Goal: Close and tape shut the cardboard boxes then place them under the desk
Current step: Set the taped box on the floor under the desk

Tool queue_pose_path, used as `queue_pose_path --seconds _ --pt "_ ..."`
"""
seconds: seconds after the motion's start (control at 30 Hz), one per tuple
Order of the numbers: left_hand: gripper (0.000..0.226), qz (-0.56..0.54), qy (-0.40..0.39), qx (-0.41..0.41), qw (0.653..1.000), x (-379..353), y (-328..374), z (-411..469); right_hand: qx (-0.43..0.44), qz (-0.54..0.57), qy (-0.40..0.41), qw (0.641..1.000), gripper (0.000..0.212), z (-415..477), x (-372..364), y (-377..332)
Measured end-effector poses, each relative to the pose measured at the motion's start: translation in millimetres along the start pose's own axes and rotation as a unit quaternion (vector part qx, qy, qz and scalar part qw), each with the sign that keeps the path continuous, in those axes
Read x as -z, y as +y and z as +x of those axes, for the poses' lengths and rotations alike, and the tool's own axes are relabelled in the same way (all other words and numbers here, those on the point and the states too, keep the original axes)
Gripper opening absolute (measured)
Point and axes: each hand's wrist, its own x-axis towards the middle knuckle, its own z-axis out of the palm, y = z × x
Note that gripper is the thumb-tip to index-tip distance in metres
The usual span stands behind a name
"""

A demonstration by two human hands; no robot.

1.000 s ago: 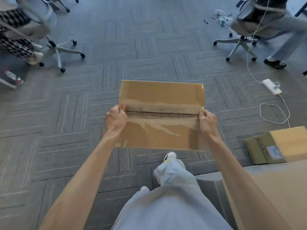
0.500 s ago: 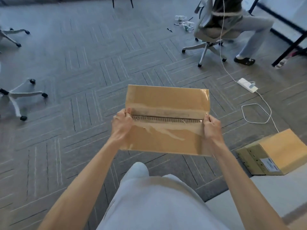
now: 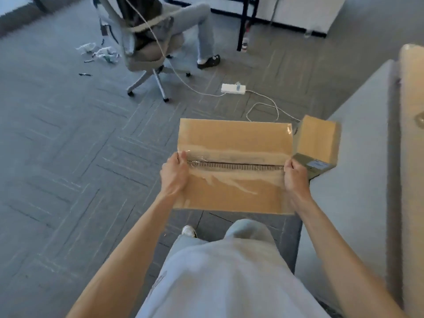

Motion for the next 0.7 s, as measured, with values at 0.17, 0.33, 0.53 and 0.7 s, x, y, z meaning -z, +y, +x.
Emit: queue_pose_path --seconds 0.17,0.33,0.53,0.7 --pt "0.041 0.057 -0.133 -0.077 0.986 -65 80 64 -0.084 0.084 0.137 0.983 0.037 31 30 17" --pt "0.039 0.136 -0.27 -0.16 0.94 -165 159 88 -0.173 0.158 0.256 0.938 0.036 58 76 69" --pt "0.034 0.211 -0.401 -0.244 0.857 -273 220 76 -0.256 0.248 0.373 0.857 0.037 52 112 107" --pt "0.029 0.262 -0.497 -0.309 0.768 -355 241 69 -0.296 0.313 0.435 0.791 0.019 37 121 125"
